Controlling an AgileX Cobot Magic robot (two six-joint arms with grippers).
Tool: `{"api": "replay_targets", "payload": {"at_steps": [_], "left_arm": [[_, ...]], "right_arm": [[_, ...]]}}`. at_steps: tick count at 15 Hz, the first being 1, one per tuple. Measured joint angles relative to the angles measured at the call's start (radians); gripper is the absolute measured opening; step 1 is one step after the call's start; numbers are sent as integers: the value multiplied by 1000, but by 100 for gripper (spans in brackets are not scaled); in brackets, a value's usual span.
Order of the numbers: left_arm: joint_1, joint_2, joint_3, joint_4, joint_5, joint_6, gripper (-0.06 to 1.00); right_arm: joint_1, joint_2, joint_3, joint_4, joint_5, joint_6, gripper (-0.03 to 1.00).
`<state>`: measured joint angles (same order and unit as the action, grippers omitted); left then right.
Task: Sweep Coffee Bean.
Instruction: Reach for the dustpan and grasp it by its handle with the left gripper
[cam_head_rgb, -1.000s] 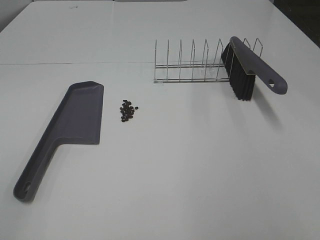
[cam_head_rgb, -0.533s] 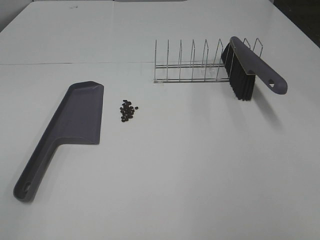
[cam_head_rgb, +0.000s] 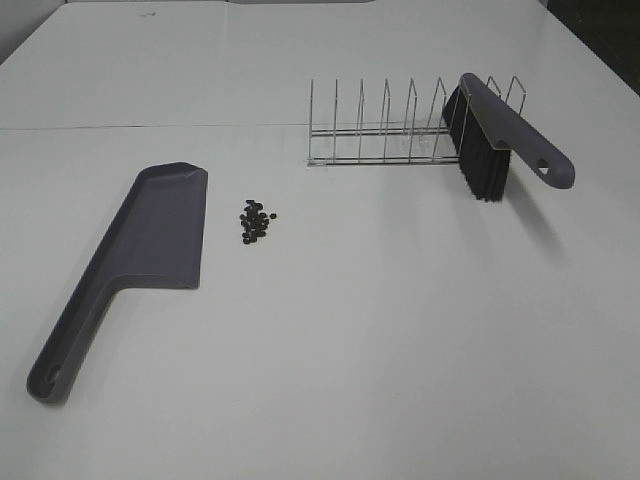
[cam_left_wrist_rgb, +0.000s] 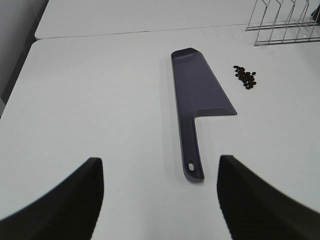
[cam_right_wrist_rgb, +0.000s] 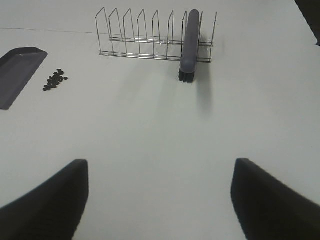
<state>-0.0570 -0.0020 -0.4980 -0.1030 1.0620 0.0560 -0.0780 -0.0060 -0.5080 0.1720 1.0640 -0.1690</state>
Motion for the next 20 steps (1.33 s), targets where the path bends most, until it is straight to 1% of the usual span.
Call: {"api": "replay_targets", "payload": {"at_steps": [20], "left_arm": [[0,0,0,0,0,0,60]], "right_arm": [[0,0,0,0,0,0,67]]}}
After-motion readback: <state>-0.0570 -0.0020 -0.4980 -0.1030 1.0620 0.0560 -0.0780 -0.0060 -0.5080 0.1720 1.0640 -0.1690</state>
